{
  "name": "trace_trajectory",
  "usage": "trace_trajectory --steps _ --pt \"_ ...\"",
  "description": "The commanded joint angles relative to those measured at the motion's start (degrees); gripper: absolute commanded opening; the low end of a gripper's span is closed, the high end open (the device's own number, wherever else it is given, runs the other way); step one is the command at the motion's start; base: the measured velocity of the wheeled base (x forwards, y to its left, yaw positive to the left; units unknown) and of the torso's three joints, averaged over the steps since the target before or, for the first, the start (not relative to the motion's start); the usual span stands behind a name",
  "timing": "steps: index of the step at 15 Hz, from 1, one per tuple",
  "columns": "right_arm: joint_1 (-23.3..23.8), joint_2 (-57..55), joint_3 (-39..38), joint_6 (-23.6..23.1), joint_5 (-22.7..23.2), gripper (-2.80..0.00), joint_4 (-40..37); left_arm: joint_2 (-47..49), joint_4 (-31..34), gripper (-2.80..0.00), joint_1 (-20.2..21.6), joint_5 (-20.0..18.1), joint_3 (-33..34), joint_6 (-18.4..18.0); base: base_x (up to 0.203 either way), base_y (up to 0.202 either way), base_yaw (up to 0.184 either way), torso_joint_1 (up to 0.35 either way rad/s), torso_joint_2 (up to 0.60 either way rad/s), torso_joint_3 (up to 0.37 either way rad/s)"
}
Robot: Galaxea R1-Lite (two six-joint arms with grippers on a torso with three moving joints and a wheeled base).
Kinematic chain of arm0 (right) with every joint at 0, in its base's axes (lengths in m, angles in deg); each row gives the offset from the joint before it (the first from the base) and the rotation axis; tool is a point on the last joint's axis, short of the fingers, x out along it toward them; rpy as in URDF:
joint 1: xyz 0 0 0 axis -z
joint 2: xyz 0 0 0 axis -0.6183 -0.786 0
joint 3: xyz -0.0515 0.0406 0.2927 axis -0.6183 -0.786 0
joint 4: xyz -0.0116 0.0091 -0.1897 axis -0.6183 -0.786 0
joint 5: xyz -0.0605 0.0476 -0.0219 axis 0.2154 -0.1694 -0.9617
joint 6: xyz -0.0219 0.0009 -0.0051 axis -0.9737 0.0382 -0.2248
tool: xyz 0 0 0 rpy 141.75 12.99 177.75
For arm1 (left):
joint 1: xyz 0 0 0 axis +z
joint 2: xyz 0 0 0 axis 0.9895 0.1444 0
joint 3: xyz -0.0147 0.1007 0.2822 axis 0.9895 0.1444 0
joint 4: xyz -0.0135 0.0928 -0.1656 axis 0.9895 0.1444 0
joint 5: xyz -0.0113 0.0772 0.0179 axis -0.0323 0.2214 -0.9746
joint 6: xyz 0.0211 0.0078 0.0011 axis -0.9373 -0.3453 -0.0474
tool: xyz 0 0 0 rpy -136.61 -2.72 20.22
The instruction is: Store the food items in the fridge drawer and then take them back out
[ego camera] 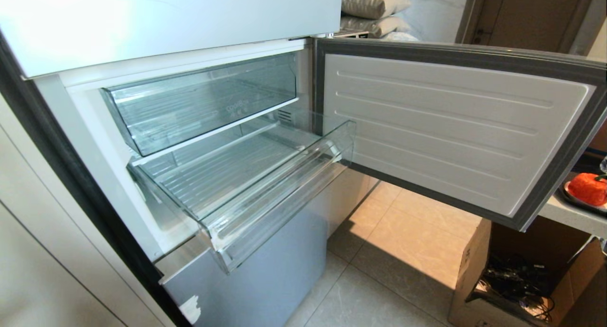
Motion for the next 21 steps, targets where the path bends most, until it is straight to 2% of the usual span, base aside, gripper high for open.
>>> trace_trajectory --steps 1,3,5,7,9,11,12,13,15,17,21 --pt "0.52 10.91 -5.64 -0.02 -0.91 -2.8 0.23 -0.02 -0.02 -2.8 0.0 -0.01 0.0 0.0 0.0 0.0 0.0 0.0 0.0 0.0" --pt "0.79 22.64 -14.64 -0.15 -1.53 -2.8 -0.14 -0.02 -0.02 -2.8 0.0 -0.01 0.0 -0.09 0.0 0.0 0.0 0.0 0.0 0.0" --pt "0.27 36.85 -24.52 -0.3 0.06 -2.8 -1.83 0.0 -0.02 -2.8 0.0 -0.01 0.0 -0.06 0.0 0.0 0.0 0.0 0.0 0.0" --pt "-3.26 51.29 -34.18 -0.28 2.47 -2.8 -4.75 -0.02 -0.02 -2.8 0.0 -0.01 0.0 0.0 0.0 0.0 0.0 0.0 0.0 0.0" --pt "-13.38 63.73 -43.21 -0.16 3.87 -2.8 -7.42 -0.02 -0.02 -2.8 0.0 -0.01 0.0 0.0 0.0 0.0 0.0 0.0 0.0 0.0" --pt "-32.3 73.81 -50.71 -0.26 2.46 -2.8 -11.57 -0.02 -0.02 -2.8 0.0 -0.01 0.0 0.0 0.0 0.0 0.0 0.0 0.0 0.0" --pt "-40.12 80.69 -53.95 -0.39 1.35 -2.8 -14.92 -0.02 0.04 -2.8 0.0 -0.01 0.0 0.0 0.0 0.0 0.0 0.0 0.0 0.0" --pt "-46.12 88.58 -57.45 -0.53 0.3 -2.8 -19.02 -0.02 -0.02 -2.8 0.0 -0.01 0.0 0.0 0.0 0.0 0.0 0.0 0.0 0.0" --pt "-53.24 100.79 -66.33 -0.63 -1.55 -2.8 -26.79 0.04 -0.02 -2.8 0.0 -0.01 0.0 -0.03 0.0 0.0 0.0 0.0 0.0 0.0" --pt "-56.56 107.6 -71.15 0.93 -3.53 -2.8 -33.45 -0.02 -0.02 -2.8 0.0 -0.01 0.0 0.0 0.0 0.0 0.0 0.0 0.0 0.0" --pt "-56.23 116.84 -72.32 0.61 -4.45 -2.8 -35.36 -0.02 0.04 -2.8 0.0 -0.01 0.0 0.0 0.0 0.0 0.0 0.0 0.0 0.0"
